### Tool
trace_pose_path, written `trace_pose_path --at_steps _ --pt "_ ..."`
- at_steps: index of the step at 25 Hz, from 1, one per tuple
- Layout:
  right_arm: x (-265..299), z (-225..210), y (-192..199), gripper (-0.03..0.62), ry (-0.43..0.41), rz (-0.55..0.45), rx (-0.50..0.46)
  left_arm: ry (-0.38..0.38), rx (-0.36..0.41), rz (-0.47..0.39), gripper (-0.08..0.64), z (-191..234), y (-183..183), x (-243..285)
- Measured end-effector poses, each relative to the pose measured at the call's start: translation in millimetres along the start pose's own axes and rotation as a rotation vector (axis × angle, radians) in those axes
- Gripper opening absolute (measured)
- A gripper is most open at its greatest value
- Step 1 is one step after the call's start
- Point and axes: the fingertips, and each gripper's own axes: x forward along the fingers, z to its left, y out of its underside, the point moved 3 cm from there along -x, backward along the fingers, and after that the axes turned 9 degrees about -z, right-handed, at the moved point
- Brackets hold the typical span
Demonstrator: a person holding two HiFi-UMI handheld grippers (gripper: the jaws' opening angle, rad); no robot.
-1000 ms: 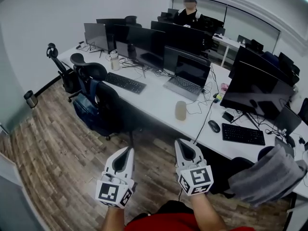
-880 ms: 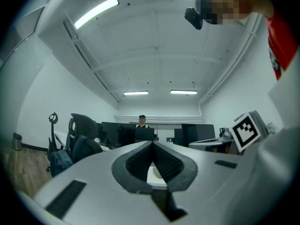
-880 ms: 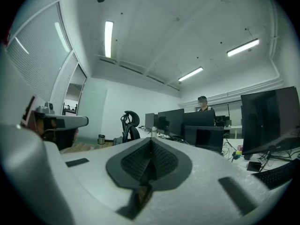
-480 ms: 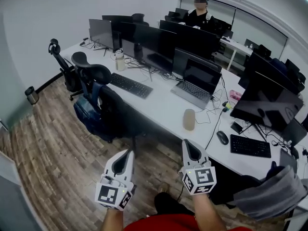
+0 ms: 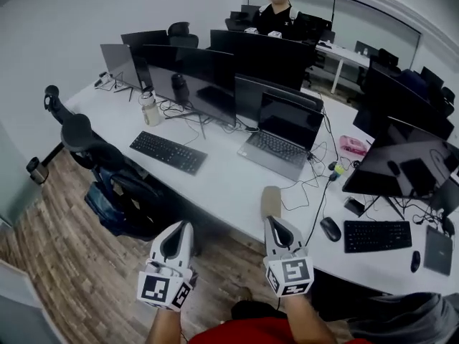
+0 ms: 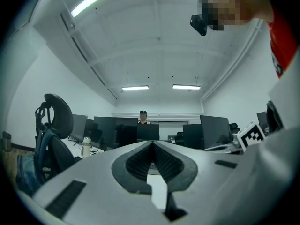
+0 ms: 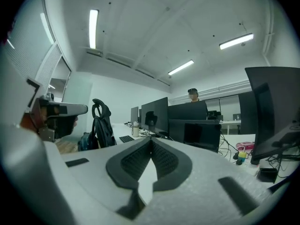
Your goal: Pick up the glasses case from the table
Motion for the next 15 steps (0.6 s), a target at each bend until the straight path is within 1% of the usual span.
trace_pose_path --at_steps 4,7,12,15 --pt "32.6 -32.0 15.1 0.005 0.010 0.013 -0.001 0.015 0.011 0.006 0.011 3.2 19.2 57.9" --pt "52.8 -51.9 24.5 0.007 0.031 0.038 -0.013 0.028 0.004 0.015 0.011 4.3 31.9 92.3" --pt "77.9 -76.0 45.0 0.059 0.079 0.095 -0.005 0.066 -0.012 0.030 0.011 6.4 49.1 135.0" --pt "90.8 -82.9 60.4 0.097 0.108 0.135 0.001 0.104 -0.022 0.029 0.011 8.0 59.9 157.3"
